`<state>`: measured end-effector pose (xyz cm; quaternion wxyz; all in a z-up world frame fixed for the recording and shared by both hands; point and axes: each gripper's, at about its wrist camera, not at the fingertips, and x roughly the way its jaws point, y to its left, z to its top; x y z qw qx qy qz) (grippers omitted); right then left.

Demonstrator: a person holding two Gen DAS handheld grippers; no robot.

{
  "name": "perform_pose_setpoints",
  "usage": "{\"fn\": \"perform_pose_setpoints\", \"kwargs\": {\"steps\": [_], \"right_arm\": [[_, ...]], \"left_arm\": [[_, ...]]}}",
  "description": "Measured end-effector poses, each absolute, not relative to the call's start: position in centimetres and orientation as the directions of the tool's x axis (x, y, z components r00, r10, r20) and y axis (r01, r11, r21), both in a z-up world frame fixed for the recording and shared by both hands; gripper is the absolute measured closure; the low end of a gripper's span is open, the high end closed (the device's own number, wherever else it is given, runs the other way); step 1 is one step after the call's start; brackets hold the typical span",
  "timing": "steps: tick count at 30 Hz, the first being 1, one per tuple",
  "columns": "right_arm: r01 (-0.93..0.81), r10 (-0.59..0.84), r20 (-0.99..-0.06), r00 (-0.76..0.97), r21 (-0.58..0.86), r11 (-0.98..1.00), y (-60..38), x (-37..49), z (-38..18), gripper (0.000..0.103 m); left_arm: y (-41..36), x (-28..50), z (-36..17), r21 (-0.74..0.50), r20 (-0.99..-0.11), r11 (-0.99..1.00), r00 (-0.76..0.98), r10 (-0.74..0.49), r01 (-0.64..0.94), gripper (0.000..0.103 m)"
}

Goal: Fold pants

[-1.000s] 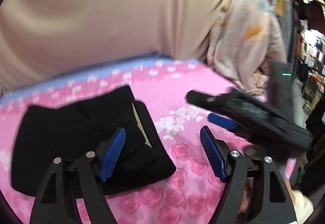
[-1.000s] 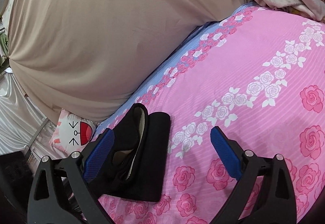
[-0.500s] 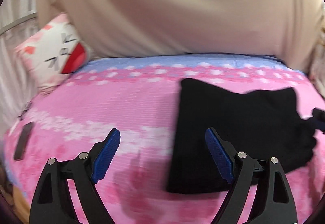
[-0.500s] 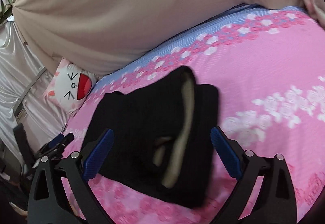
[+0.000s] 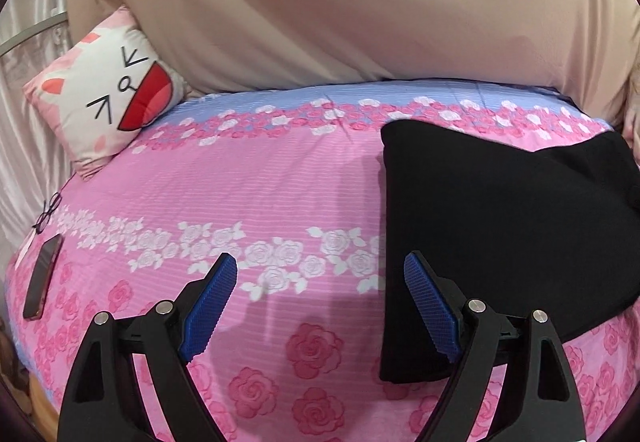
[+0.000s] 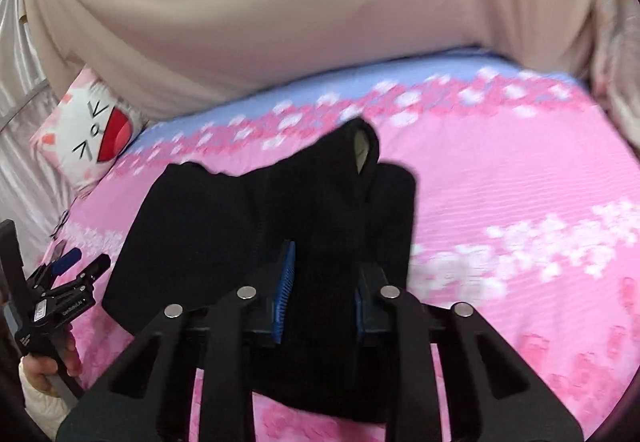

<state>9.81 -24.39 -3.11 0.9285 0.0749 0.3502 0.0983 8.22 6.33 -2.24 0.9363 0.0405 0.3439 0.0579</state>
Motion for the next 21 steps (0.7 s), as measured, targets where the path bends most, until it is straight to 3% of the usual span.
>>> {"fn": "perform_pose_setpoints", "kwargs": {"steps": [1, 3, 4, 5, 7, 10, 15, 19, 21], "right_arm": [[-0.088, 0.192, -0.673, 0.715, 0.185, 0.979, -25.2, 10.4, -4.9, 0.08], [-0.088, 0.253, -0.671, 0.696, 0.27, 0.959, -26.6, 10.8, -6.4, 0.075], [-0.083, 0.272, -0.659, 0.701, 0.303, 0.949, -26.9, 10.6, -6.0, 0.064], [-0.057, 0.259, -0.646, 0.718, 0.316, 0.947, -27.4, 10.2, -5.0, 0.06], [-0.04, 0.22, -0.587, 0.779, 0.304, 0.952, -27.5, 9.1, -2.5, 0.06], [-0.174, 0.326, -0.549, 0.77, 0.311, 0.934, -24.6, 9.6, 0.6, 0.06], [-0.409, 0.518, -0.629, 0.579, 0.326, 0.852, -14.6, 14.4, -1.1, 0.061], [-0.392, 0.479, -0.707, 0.521, 0.3, 0.869, -9.8, 20.1, -5.1, 0.059], [-0.335, 0.502, -0.714, 0.488, 0.378, 0.863, -10.2, 21.9, -6.7, 0.058]], "left_arm": [[6.1, 8.2, -2.4, 0.118, -0.639, 0.99, 0.758, 0.133, -0.074, 0.017], [5.8, 8.2, -2.7, 0.118, -0.634, 0.991, 0.763, 0.125, -0.064, 0.017], [5.6, 8.3, -2.8, 0.132, -0.632, 0.989, 0.762, 0.138, -0.069, 0.017], [5.5, 8.3, -2.9, 0.152, -0.629, 0.985, 0.762, 0.157, -0.078, 0.017], [5.5, 8.5, -3.2, 0.182, -0.627, 0.979, 0.757, 0.187, -0.091, 0.017], [6.0, 8.6, -3.5, 0.146, -0.637, 0.985, 0.752, 0.167, -0.095, 0.017], [6.1, 8.5, -3.6, 0.143, -0.638, 0.984, 0.75, 0.172, -0.104, 0.017], [6.7, 8.6, -4.0, 0.111, -0.658, 0.988, 0.738, 0.153, -0.105, 0.016], [7.4, 9.0, -4.3, 0.077, -0.679, 0.991, 0.722, 0.134, -0.112, 0.016]]}}
